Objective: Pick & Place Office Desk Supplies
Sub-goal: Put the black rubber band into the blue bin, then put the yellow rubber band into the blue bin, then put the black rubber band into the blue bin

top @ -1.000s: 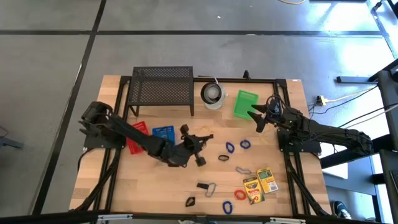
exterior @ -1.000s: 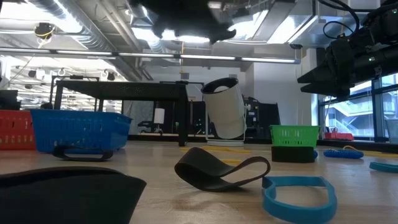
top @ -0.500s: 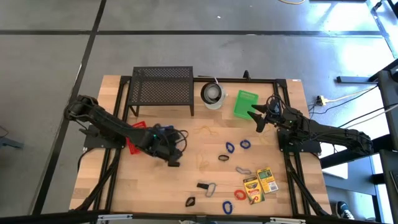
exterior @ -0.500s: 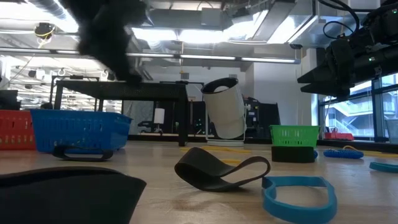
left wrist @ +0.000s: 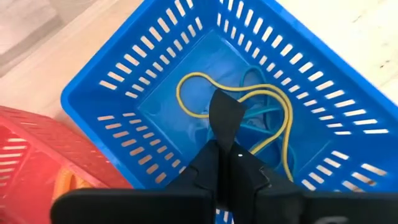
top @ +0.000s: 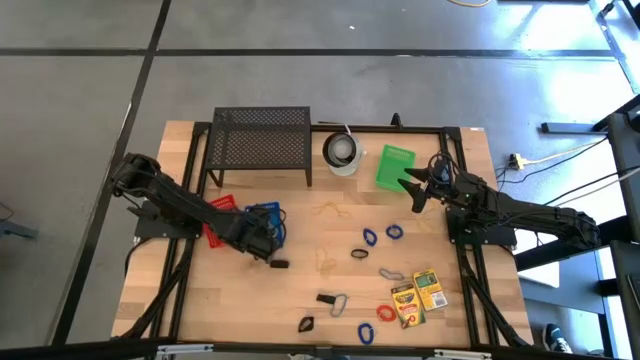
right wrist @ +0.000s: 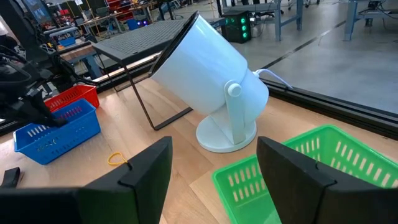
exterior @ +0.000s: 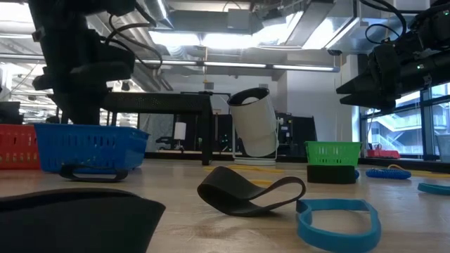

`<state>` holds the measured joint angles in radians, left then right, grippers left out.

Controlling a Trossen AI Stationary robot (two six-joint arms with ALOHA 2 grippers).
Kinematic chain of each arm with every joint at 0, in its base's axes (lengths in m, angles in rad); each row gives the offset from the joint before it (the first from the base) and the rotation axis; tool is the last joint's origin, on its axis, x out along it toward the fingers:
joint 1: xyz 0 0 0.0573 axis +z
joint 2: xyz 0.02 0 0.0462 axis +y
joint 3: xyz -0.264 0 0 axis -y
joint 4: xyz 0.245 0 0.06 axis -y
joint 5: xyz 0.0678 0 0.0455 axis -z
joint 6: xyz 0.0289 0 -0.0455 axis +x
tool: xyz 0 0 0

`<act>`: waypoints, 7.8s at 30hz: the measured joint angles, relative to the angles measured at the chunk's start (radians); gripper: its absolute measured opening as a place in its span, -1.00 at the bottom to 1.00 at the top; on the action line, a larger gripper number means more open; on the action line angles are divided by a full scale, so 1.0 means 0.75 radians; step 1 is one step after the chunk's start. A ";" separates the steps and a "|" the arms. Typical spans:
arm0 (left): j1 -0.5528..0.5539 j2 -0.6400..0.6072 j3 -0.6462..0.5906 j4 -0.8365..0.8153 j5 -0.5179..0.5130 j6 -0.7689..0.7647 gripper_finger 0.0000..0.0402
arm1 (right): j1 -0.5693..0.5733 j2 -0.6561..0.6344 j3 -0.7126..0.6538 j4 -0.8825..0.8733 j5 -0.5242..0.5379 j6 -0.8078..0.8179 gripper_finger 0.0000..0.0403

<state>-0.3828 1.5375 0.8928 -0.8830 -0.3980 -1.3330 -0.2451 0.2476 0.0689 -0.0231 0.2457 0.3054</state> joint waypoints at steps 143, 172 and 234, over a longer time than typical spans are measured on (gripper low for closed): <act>-0.087 -0.085 -0.050 0.019 -0.194 -0.046 -0.98 | 0.000 0.000 0.000 0.000 0.000 0.000 0.18; -0.062 -0.134 0.064 0.348 -0.287 0.452 -0.33 | 0.000 0.000 0.000 0.000 0.000 0.000 0.18; -0.247 0.354 0.153 0.467 -0.018 1.177 -0.05 | 0.001 0.000 0.000 0.011 -0.104 0.099 0.18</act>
<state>-0.5681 1.8028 1.0078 -0.5325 -0.4118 -0.4500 -0.2447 0.2475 0.0689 -0.0152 0.1674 0.3793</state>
